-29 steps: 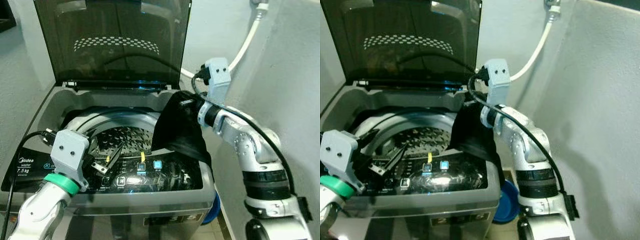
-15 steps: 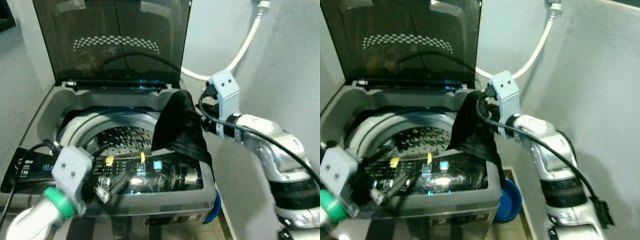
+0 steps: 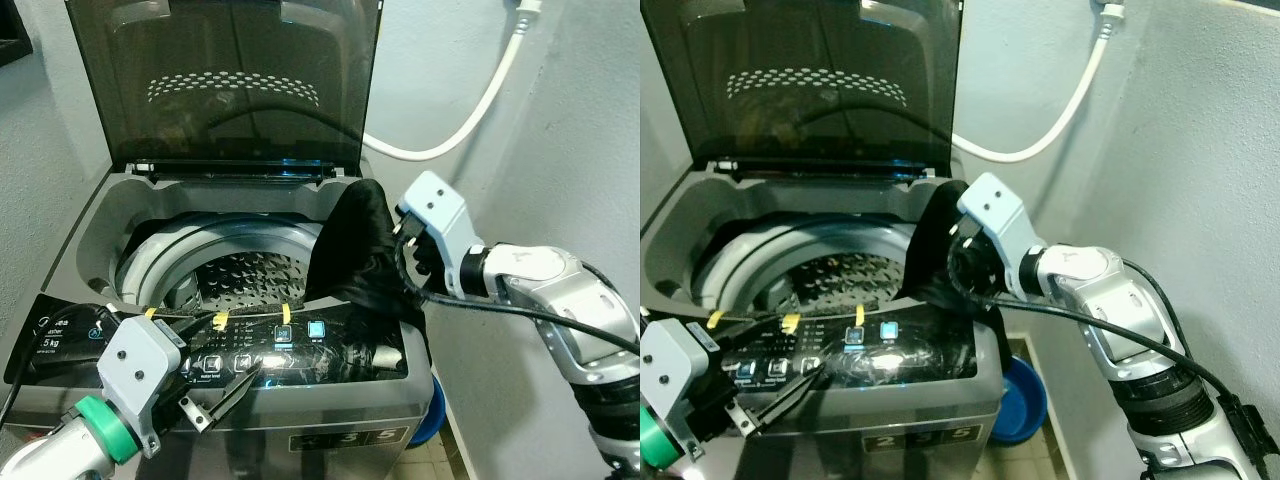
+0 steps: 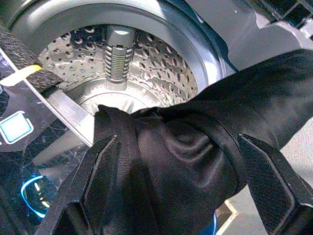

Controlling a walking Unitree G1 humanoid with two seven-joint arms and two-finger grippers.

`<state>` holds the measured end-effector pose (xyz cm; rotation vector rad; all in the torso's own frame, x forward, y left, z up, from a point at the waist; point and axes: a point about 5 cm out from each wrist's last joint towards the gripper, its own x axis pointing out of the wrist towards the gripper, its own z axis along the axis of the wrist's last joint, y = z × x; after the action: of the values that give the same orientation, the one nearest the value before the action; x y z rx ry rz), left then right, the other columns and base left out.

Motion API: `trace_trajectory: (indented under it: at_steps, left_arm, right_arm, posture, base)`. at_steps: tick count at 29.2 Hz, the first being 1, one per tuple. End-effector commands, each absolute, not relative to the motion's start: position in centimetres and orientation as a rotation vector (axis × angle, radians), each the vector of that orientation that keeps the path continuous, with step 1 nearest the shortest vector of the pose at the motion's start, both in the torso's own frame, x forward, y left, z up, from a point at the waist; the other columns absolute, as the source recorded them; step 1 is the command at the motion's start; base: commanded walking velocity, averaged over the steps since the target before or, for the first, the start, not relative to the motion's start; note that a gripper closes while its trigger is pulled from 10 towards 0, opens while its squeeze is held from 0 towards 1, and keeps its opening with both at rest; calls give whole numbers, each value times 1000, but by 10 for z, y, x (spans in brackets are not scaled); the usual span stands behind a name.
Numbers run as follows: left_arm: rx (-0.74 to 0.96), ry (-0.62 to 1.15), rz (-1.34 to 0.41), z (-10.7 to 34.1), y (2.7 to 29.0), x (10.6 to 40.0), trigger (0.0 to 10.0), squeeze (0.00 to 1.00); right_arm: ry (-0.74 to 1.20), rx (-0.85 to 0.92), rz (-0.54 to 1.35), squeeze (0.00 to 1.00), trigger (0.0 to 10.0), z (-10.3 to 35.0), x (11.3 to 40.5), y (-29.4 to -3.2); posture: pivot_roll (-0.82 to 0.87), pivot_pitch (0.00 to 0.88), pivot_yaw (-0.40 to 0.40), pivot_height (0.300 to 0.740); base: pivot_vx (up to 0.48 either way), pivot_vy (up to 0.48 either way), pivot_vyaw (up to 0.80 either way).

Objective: Clothes washing

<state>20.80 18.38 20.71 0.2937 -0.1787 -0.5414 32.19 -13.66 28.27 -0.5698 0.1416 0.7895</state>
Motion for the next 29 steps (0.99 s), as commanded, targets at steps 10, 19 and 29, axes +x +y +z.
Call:
trace_trajectory:
  at_steps: [10,19,29]
  left_arm:
    - [299,-173,-491,206,184,212,10000,0]
    - [304,-175,-475,207,186,216,10000,0]
    - [310,-174,-470,207,185,218,10000,0]
  right_arm:
    - [210,-611,799,0,10000,241,334,-113]
    - [176,-743,698,0,10000,244,344,-115]
    - [111,-856,593,0,10000,258,360,-120]
  posture:
    - [126,45,18,740]
    - [122,54,20,740]
    - [122,61,19,740]
  base:
    - [0,0,0]
    - [0,0,0]
    - [0,0,0]
